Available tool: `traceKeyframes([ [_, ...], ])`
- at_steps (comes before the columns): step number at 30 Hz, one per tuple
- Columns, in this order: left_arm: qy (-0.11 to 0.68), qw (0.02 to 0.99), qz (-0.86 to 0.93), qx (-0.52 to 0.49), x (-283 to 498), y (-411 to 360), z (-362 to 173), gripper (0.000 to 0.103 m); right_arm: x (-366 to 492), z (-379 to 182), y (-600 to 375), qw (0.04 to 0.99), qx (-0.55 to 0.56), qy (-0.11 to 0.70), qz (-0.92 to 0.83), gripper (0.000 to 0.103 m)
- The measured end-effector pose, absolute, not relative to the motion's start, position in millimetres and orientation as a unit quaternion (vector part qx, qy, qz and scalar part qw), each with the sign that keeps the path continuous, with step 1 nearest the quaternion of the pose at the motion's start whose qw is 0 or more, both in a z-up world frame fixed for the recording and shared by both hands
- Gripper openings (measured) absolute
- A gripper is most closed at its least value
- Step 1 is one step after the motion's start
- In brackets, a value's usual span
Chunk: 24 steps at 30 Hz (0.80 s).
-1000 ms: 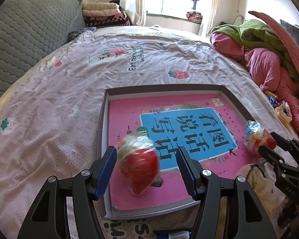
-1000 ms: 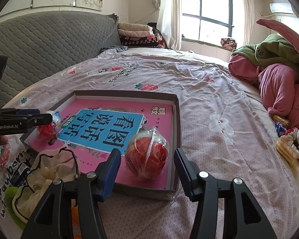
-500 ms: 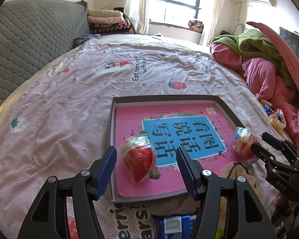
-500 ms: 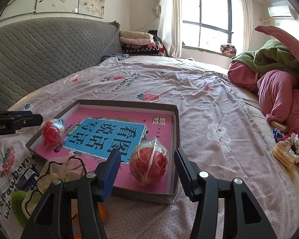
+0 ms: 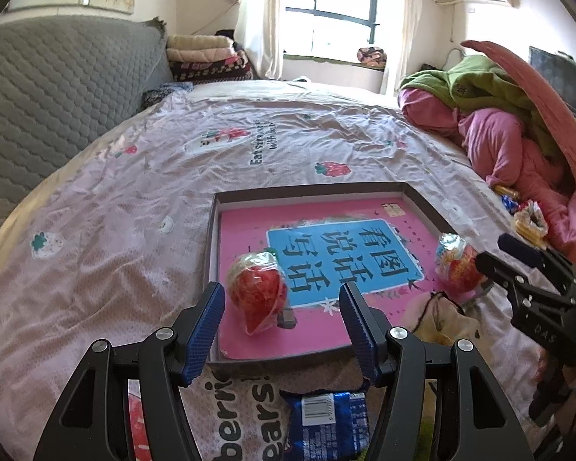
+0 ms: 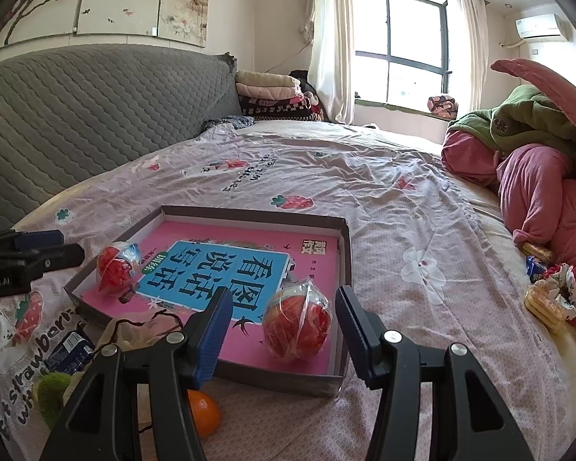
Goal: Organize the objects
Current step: 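Withdraw both open grippers back from the tray over the bed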
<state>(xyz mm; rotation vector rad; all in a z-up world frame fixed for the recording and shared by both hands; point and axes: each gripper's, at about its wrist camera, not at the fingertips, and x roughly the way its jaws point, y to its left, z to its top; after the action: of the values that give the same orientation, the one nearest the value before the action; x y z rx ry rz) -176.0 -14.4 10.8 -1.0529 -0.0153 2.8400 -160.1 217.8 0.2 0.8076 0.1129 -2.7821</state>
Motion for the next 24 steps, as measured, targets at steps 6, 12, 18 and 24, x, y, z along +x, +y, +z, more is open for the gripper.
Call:
traceKeyframes([
  [6, 0.01, 0.062, 0.938, -0.34, -164.9, -8.3, 12.0, 0.064, -157.6, 1.7, 215.7, 0.124, 0.274, 0.04, -0.953, 0.056],
  [12, 0.002, 0.056, 0.938, -0.342, -158.6, -14.8, 10.9, 0.064, -154.5, 3.4, 215.3, 0.128, 0.271, 0.04, -0.953, 0.056],
  [18, -0.003, 0.054, 0.936, -0.347, -154.1, -18.5, 6.6, 0.064, -150.4, 3.5, 213.3, 0.133, 0.269, 0.041, -0.953, 0.056],
  [24, 0.0, 0.06, 0.936, -0.346, -147.5, -16.4, 4.3, 0.064, -146.1, 4.3, 210.6, 0.135, 0.267, 0.043, -0.953, 0.056],
])
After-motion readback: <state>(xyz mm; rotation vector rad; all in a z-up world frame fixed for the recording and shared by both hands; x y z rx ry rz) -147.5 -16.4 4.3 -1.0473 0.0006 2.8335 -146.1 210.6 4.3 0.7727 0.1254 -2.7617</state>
